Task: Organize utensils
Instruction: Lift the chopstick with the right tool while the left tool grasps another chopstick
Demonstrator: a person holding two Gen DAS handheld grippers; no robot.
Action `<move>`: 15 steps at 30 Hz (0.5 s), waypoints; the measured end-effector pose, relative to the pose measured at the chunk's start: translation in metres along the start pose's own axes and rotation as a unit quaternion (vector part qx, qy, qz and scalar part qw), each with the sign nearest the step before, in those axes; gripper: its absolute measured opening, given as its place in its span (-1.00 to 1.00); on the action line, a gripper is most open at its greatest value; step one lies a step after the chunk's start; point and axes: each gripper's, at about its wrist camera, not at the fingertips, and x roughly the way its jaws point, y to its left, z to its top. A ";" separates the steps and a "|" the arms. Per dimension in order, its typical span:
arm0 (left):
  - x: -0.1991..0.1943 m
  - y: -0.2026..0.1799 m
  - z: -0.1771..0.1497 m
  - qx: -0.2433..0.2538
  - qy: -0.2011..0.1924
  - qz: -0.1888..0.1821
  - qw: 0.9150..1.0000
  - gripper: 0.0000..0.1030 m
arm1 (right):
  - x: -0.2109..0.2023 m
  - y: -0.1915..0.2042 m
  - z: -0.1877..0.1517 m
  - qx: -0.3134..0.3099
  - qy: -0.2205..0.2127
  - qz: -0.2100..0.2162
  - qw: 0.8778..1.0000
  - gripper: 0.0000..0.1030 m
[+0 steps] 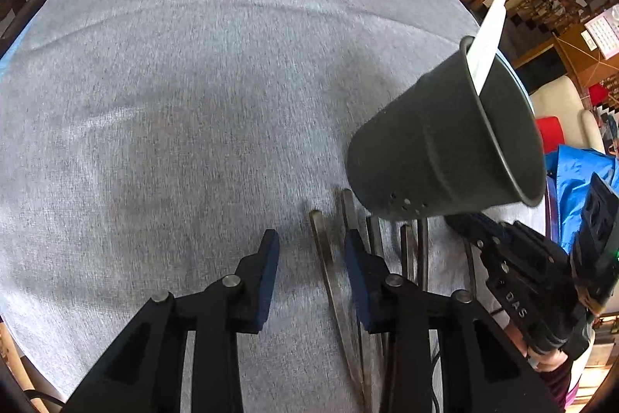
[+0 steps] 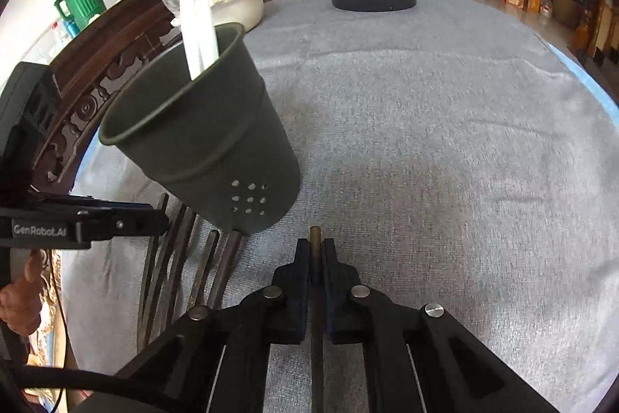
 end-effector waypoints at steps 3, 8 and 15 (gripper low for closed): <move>0.006 -0.006 0.010 0.008 -0.006 0.009 1.000 -0.31 | -0.003 0.000 0.000 0.003 0.000 0.000 1.000 -0.88; 0.014 -0.005 0.015 0.010 -0.018 0.027 0.999 -0.77 | -0.026 -0.004 -0.002 0.026 -0.025 0.030 0.999 -0.88; 0.008 0.004 0.008 -0.008 -0.036 0.019 0.999 -0.86 | -0.060 0.003 -0.003 0.040 -0.065 0.056 0.995 -0.88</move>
